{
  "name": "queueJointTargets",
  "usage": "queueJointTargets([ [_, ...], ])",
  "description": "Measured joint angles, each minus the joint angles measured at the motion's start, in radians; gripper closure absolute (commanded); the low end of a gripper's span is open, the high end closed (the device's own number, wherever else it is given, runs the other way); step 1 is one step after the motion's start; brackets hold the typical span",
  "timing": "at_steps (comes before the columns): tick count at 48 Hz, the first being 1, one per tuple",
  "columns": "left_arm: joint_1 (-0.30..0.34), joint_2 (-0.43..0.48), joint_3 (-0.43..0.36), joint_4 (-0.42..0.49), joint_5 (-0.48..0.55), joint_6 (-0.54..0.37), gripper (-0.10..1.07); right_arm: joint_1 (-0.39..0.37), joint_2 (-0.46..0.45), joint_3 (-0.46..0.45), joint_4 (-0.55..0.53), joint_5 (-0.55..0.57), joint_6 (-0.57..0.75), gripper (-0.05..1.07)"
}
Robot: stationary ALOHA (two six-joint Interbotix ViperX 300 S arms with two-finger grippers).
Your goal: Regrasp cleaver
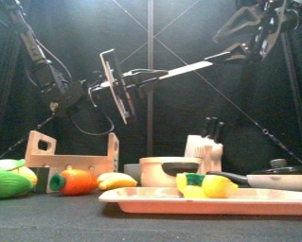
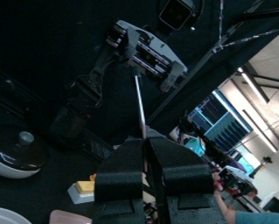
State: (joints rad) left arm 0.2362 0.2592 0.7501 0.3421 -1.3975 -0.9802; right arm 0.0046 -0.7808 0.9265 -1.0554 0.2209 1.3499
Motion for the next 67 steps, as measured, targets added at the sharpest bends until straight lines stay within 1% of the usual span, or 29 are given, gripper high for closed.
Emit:
queueJointTargets([
  [5, 0.0, 0.0, 0.002, 0.009, 0.0, 0.025, 0.64, -0.014, -0.014, 0.002, 0.094, 0.002, 0.0, 0.09],
  [9, 0.002, 0.0, 0.002, 0.026, 0.002, 0.064, 0.64, -0.035, -0.037, 0.012, 0.212, 0.003, -0.002, 0.09],
  [17, 0.0, 0.0, 0.002, 0.071, 0.031, 0.201, 0.64, -0.069, -0.055, 0.041, 0.377, 0.0, -0.006, 0.09],
  [21, -0.002, -0.002, 0.002, 0.072, 0.046, 0.255, 0.64, -0.069, -0.054, 0.052, 0.419, -0.002, -0.005, 0.09],
  [25, -0.003, -0.003, 0.002, 0.064, 0.064, 0.291, 0.64, -0.069, -0.051, 0.055, 0.436, -0.011, -0.003, 0.09],
  [29, -0.006, -0.006, 0.005, 0.048, 0.072, 0.299, 0.64, -0.069, -0.049, 0.055, 0.439, -0.023, -0.003, 0.09],
  [39, -0.006, -0.008, 0.009, 0.009, 0.072, 0.302, 0.64, -0.06, -0.049, 0.058, 0.439, -0.054, -0.006, 0.09],
  [57, -0.006, -0.028, 0.009, 0.006, 0.074, 0.301, 0.64, -0.058, -0.049, 0.084, 0.416, -0.058, -0.008, 0.1],
  [62, -0.006, -0.028, 0.011, 0.006, 0.074, 0.302, 0.64, -0.061, -0.051, 0.083, 0.405, -0.058, -0.008, 0.12],
  [67, -0.006, -0.028, 0.009, 0.006, 0.074, 0.302, 0.64, -0.063, -0.051, 0.084, 0.397, -0.058, -0.008, 0.19],
])
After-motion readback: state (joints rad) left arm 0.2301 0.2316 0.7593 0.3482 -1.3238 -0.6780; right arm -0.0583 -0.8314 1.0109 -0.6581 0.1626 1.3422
